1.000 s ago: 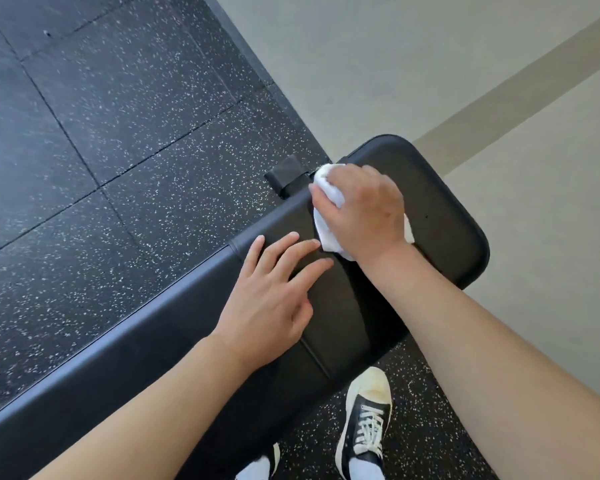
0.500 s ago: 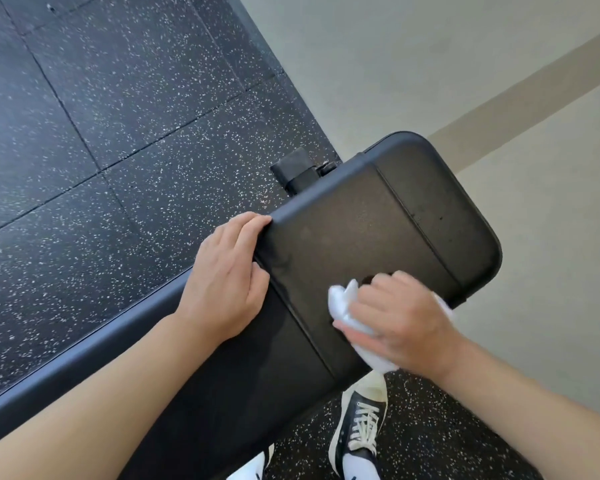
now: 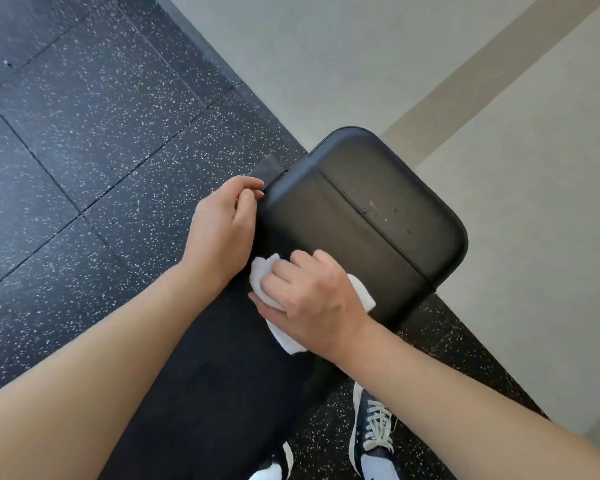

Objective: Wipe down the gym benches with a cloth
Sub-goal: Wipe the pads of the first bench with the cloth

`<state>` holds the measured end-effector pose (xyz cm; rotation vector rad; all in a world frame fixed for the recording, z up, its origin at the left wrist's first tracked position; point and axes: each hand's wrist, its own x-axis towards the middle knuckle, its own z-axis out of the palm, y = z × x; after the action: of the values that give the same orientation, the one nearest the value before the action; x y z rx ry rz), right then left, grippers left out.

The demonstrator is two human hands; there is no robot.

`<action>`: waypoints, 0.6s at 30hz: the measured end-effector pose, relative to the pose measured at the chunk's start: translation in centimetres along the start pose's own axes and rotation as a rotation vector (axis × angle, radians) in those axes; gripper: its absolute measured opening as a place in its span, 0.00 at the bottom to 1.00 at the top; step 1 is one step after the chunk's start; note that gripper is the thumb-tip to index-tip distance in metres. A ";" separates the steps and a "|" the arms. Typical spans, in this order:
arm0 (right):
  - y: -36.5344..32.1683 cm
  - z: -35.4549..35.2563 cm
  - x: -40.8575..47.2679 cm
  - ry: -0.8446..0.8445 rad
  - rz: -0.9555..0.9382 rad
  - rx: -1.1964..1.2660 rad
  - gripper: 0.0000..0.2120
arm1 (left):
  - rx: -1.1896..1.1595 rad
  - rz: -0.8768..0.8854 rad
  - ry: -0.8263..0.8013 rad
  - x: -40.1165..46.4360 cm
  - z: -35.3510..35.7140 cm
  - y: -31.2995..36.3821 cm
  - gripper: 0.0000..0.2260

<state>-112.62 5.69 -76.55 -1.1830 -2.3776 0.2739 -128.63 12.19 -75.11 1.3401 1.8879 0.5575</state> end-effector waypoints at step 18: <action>13.2 -5.9 -2.0 0.143 0.263 -0.114 0.18 | 0.452 -0.170 0.224 2.4 6.9 4.4 0.18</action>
<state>-99.48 12.01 -77.03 -1.5181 -2.1383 0.1334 -121.10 15.58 -77.12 1.4174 2.3867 0.2042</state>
